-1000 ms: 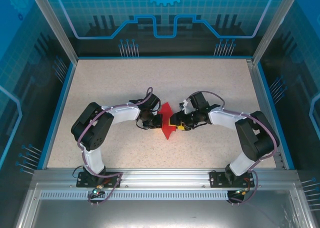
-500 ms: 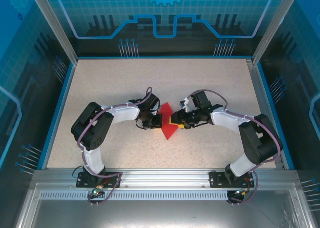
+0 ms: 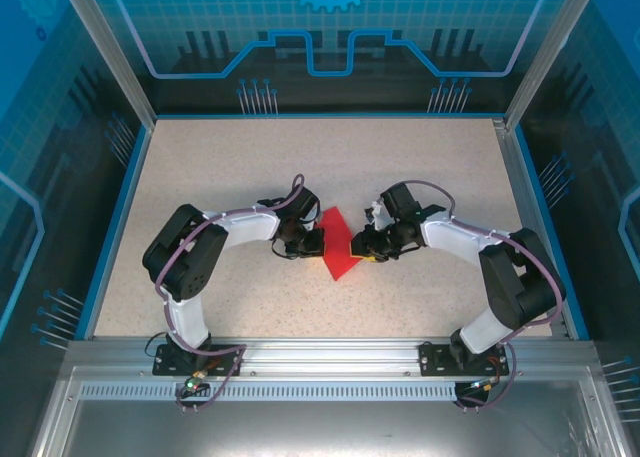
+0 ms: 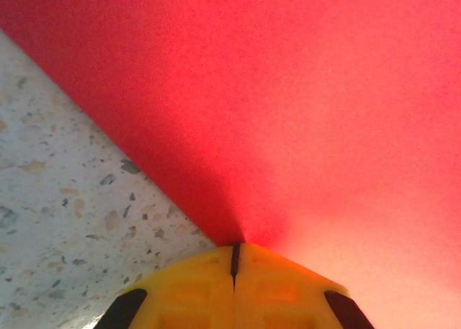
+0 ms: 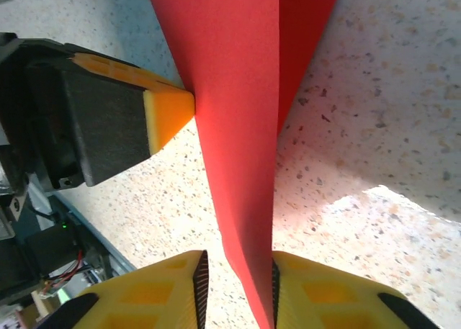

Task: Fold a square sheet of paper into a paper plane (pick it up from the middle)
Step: Third fold the triangle at the center of the table.

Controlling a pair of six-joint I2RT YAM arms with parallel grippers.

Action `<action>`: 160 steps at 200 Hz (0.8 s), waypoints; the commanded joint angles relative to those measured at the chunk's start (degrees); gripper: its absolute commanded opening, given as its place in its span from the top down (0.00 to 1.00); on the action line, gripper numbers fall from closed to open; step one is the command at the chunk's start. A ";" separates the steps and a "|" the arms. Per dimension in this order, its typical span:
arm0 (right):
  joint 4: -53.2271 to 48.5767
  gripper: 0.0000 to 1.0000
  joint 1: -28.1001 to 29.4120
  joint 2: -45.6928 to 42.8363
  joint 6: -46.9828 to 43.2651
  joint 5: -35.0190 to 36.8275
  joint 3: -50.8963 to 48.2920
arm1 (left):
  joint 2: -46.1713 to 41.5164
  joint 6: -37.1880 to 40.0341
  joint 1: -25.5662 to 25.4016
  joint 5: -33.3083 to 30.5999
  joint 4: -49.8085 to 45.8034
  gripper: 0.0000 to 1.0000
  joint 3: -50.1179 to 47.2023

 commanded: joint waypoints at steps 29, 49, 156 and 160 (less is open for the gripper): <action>-6.98 0.76 1.97 -1.46 -2.47 5.53 3.76 | 6.07 2.25 -0.01 -5.21 -2.77 1.00 -1.91; -9.18 0.77 2.32 -2.04 -3.25 7.34 4.56 | 6.07 2.29 0.03 -5.16 -2.79 1.00 -1.92; -13.12 0.87 3.71 -2.10 -4.53 11.30 7.41 | 6.51 2.81 0.02 -5.04 -3.65 1.00 -1.03; -13.33 0.88 3.80 -2.04 -4.56 11.48 7.60 | 6.51 2.82 0.03 -5.04 -3.66 1.00 -1.03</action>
